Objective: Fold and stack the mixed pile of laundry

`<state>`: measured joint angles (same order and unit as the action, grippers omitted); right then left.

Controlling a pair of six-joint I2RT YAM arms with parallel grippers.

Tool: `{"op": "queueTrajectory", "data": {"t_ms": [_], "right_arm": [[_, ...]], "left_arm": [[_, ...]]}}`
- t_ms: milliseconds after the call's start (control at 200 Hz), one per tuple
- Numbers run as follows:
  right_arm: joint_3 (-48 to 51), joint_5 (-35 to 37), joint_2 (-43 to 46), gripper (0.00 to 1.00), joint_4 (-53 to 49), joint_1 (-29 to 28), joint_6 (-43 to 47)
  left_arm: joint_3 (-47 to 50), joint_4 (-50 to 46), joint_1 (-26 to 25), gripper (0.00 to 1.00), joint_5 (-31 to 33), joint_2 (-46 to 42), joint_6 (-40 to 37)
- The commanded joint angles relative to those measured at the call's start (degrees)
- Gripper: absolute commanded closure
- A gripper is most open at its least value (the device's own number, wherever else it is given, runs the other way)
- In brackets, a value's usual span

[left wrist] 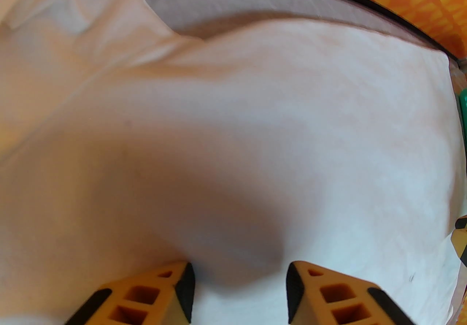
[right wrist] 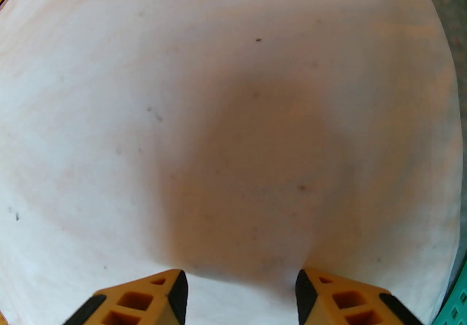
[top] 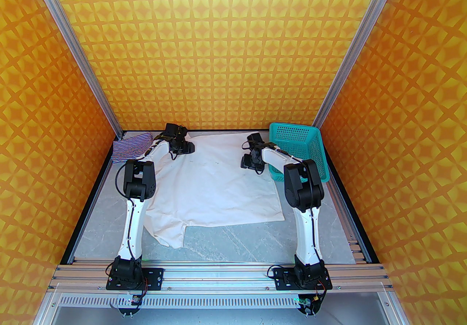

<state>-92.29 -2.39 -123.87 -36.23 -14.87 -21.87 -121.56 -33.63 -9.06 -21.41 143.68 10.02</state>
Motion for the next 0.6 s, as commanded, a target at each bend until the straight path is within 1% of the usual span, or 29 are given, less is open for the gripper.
{"op": "queueTrajectory", "data": {"t_ms": [0,120,170,220,275,345,400,500,595], "right_arm": [[8.43,-3.05,11.52,0.47,2.5,-0.16,-0.89],[20.93,-7.03,22.35,0.45,8.01,-0.67,-3.06],[24.66,-5.2,25.41,0.44,9.05,-0.51,-3.02],[25.92,-3.98,26.39,0.44,9.5,0.0,-1.96],[24.55,-3.5,25.17,0.45,8.27,0.56,-0.82],[20.02,-3.84,22.07,0.45,5.8,0.79,0.9],[17.12,-2.45,19.55,0.46,5.47,0.87,1.24],[11.82,-1.27,14.91,0.5,6.01,2.72,0.25],[7.57,-0.36,10.6,0.55,3.61,6.3,-1.25]], "left_arm": [[10.4,-0.19,-1.18,0.47,-1.04,-13.43,0.49],[28.38,6.73,-1.22,0.44,0.79,-30.49,3.95],[36.38,9.48,-1.27,0.43,0.84,-36.43,5.34],[41.92,10.28,-1.53,0.43,0.86,-40.99,5.83],[47.64,10.51,-1.54,0.44,0.84,-45.36,6.39],[54.59,11.62,-1.41,0.44,0.95,-50.99,7.47],[58.73,11.05,-1.28,0.44,2.15,-55.16,7.69],[63.81,7.02,-0.67,0.41,5.31,-61.66,7.43],[67.93,1.67,1.08,0.39,8.95,-66.34,8.74]]}}
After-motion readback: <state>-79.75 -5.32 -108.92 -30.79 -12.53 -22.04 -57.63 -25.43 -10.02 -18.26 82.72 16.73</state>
